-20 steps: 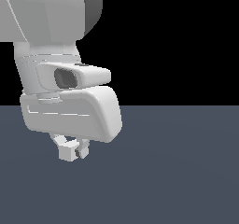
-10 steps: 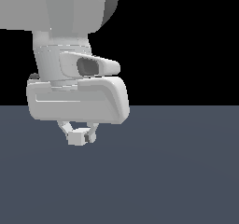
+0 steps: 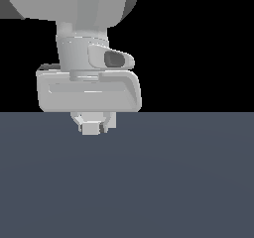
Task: Plug the charger into the wall socket.
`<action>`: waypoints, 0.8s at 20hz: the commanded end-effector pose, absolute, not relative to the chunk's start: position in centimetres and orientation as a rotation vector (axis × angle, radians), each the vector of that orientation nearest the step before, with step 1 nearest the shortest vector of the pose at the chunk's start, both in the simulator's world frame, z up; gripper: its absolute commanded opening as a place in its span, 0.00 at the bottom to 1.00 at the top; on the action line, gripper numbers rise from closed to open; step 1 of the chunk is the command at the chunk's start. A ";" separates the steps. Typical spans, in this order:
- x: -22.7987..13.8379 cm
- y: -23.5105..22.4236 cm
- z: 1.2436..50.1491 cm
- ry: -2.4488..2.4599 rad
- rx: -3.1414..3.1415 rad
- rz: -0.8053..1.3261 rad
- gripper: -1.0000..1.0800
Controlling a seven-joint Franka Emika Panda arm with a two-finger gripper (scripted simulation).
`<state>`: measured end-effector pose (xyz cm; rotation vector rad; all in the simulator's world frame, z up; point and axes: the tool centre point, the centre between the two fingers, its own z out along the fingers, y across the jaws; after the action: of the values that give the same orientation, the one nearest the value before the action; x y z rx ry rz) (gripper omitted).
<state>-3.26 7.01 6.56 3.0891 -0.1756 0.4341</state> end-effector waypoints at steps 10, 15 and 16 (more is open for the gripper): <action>-0.8 7.0 9.2 0.119 3.119 0.435 0.00; -0.2 7.1 9.7 0.190 3.123 0.433 0.00; -0.1 7.1 9.8 0.200 3.123 0.432 0.00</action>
<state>-0.23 7.01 9.67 3.1224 0.1800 0.4329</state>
